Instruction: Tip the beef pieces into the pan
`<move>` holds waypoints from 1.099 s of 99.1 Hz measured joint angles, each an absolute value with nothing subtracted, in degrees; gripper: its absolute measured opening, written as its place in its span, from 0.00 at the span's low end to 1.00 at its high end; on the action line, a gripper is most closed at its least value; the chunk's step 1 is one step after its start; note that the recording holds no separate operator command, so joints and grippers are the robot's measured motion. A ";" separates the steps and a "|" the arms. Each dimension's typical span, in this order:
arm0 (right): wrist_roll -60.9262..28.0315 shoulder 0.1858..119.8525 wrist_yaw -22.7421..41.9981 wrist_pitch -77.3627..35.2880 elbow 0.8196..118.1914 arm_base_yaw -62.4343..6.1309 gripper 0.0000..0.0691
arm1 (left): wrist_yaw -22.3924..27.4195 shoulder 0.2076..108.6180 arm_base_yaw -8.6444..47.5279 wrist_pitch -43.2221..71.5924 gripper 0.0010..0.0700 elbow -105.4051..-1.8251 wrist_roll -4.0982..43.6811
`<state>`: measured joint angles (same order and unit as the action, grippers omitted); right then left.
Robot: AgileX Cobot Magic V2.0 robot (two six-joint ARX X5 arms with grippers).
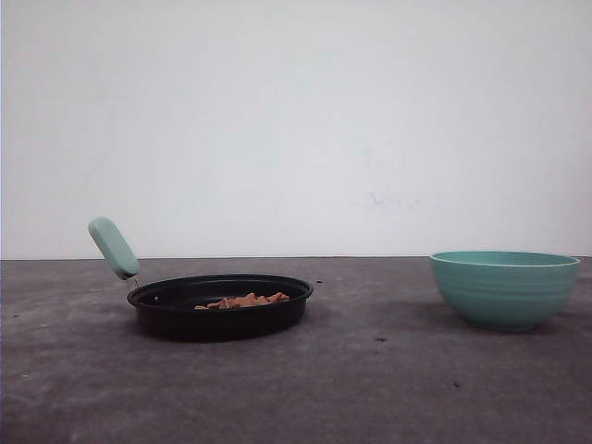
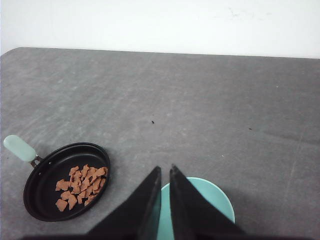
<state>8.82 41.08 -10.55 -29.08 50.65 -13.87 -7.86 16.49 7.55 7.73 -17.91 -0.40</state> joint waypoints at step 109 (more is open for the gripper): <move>8.82 41.08 -10.52 -29.08 50.65 -13.87 0.04 | -9.04 0.21 3.07 11.77 0.01 -2.55 -0.45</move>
